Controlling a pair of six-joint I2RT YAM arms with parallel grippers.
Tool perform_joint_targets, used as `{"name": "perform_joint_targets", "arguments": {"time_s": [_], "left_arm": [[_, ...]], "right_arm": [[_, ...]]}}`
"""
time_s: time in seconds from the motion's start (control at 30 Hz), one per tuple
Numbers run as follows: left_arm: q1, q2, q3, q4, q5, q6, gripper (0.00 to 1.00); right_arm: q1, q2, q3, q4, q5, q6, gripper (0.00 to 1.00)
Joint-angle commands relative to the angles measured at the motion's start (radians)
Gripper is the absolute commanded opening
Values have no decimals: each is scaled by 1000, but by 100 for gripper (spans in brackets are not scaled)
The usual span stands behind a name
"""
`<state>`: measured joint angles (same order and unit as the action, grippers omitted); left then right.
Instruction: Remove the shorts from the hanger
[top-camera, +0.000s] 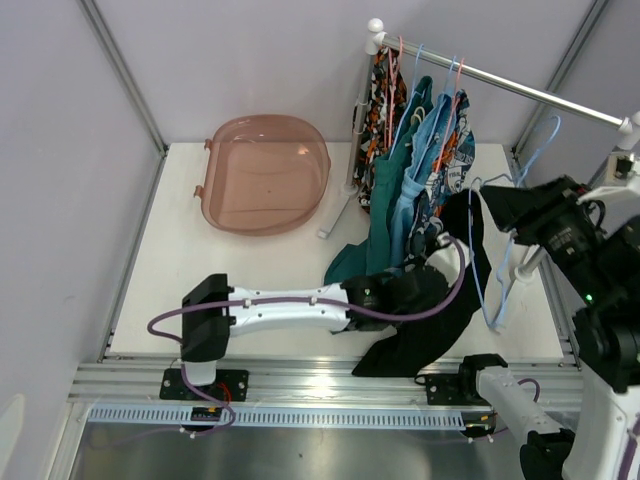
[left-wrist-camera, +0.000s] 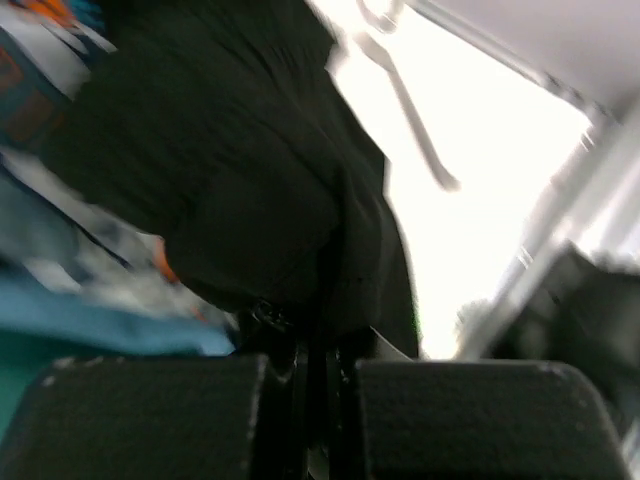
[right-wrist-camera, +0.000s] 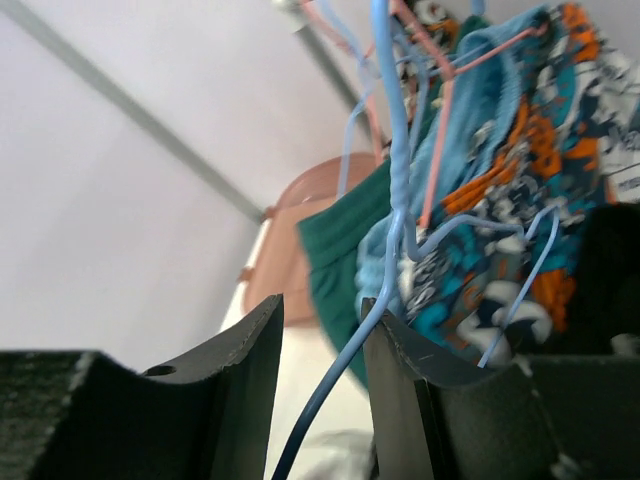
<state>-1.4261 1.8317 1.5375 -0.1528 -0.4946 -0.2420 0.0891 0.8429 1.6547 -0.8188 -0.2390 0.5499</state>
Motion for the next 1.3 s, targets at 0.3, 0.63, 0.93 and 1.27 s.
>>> {"name": "perform_joint_targets", "arguments": {"time_s": [0.3,0.63,0.93,1.27], "left_arm": [[-78,-152,-72,19,-22,-51,0],[-313,-485,-384,-129,-191,-226,0],[-347,-624,-595,-168,-223,-329,0],[-347,-618,-613,-113,-219,-319,0]], "right_arm": [[9,53,188,-246,76,-119,0],[9,117,-18,141,214,-200,0],[8,168,20,211,272,-212,0],[-78,202,-88,394,337,-260,0]]}}
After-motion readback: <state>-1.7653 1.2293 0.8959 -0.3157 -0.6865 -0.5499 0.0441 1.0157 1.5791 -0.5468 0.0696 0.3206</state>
